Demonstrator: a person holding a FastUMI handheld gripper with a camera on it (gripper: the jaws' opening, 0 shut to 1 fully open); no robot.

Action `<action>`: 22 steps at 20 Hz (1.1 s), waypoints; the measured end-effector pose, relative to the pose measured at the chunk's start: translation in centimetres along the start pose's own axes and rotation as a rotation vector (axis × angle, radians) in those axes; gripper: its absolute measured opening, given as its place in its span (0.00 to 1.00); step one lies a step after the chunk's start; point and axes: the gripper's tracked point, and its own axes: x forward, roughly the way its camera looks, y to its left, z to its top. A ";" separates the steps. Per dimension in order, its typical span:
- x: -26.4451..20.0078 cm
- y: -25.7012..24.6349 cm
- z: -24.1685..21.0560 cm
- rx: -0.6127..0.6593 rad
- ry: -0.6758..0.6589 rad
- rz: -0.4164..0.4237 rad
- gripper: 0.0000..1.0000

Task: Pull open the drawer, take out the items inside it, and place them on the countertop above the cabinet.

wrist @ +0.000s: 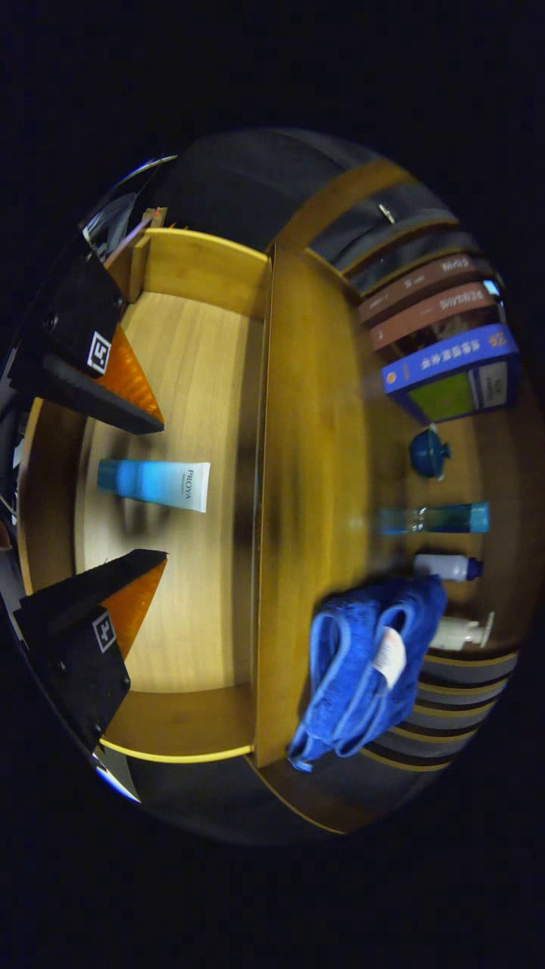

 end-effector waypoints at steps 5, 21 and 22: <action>3.3 0.6 -3.1 0.017 0.156 -0.003 0.97; 4.4 1.6 -5.1 0.056 0.244 -0.035 0.43; 3.4 2.2 -4.9 0.064 0.239 -0.007 0.43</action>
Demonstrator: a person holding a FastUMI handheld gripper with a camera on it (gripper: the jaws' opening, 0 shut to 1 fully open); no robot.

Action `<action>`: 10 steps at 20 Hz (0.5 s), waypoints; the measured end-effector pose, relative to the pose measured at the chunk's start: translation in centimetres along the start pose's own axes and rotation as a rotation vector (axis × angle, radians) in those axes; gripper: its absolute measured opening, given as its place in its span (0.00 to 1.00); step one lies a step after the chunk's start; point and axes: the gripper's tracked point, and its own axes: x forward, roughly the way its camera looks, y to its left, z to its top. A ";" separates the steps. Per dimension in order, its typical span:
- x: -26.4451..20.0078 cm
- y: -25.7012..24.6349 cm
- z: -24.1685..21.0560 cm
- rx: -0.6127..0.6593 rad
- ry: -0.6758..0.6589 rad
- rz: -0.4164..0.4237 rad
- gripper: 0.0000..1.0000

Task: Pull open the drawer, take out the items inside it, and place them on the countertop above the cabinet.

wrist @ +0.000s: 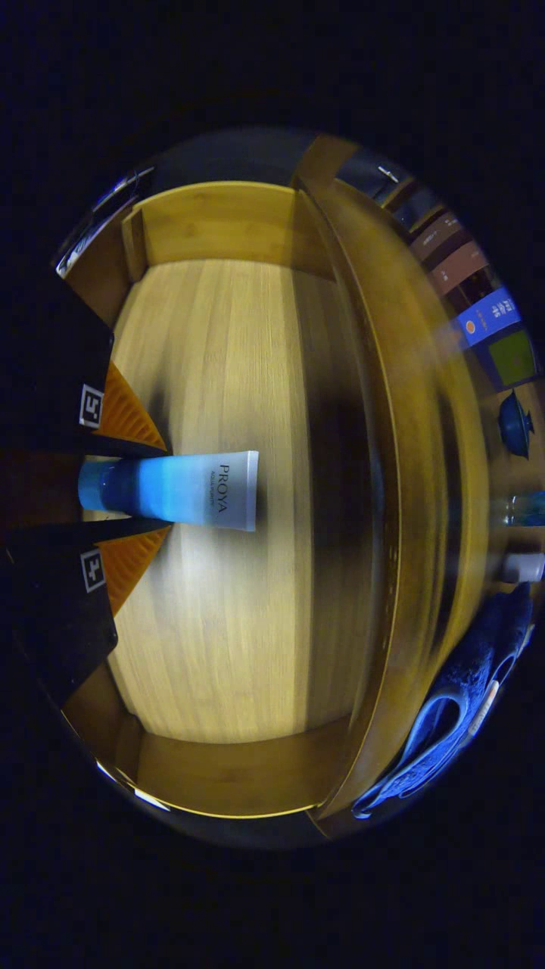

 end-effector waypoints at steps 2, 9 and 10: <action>-1.8 0.3 0.4 -0.010 -0.022 0.020 0.43; -9.5 1.0 2.1 -0.032 -0.109 0.063 0.43; -10.3 1.1 2.5 -0.030 -0.117 0.071 0.43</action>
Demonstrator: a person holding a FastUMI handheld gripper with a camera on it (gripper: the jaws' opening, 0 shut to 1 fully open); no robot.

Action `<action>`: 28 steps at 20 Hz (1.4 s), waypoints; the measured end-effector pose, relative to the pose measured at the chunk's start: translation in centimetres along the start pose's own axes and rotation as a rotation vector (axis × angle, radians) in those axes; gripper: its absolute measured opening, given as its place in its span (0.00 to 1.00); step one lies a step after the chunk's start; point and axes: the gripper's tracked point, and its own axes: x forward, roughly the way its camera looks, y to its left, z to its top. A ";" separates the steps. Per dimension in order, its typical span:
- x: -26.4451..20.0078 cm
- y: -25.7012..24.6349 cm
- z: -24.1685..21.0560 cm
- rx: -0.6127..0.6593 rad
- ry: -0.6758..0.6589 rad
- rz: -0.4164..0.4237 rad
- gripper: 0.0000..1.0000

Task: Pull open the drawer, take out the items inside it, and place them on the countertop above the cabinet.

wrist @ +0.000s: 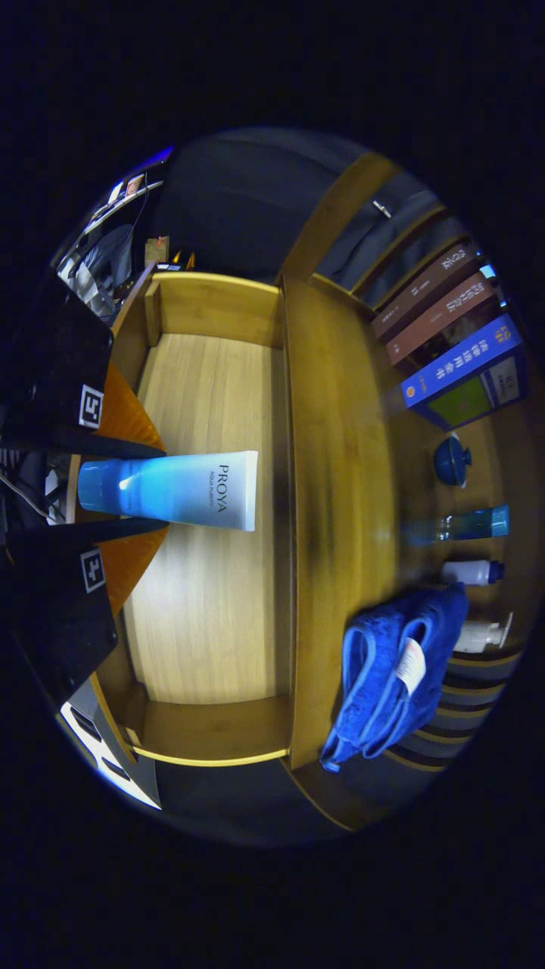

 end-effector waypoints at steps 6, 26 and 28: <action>-2.3 -0.4 7.0 0.000 -0.075 -0.044 0.43; 7.6 -1.6 17.1 0.028 -0.016 -0.152 0.45; 7.1 -1.6 17.0 0.028 -0.025 -0.136 0.57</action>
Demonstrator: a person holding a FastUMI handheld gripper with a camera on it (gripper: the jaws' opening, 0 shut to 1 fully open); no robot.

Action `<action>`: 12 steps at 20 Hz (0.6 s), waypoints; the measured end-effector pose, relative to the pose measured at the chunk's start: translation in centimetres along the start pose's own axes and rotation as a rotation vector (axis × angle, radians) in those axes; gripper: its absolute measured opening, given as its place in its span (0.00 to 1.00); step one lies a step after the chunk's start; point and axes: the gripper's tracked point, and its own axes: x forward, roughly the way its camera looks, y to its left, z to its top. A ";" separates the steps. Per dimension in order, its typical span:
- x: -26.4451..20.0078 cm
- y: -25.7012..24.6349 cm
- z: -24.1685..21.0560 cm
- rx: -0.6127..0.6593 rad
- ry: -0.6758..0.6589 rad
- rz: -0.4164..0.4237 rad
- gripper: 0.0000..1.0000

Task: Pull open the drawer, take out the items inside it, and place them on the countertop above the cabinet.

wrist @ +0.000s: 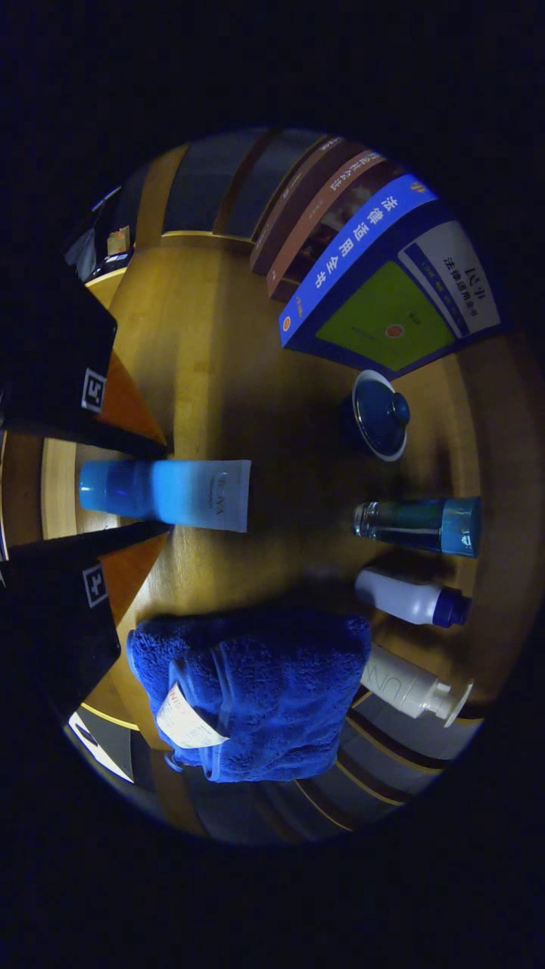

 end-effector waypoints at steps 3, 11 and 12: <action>-0.6 -0.6 -0.4 -0.005 -0.043 0.003 0.89; -11.3 2.1 -2.6 -0.030 -0.310 0.202 0.99; -13.0 2.2 -3.1 -0.035 -0.352 0.223 1.00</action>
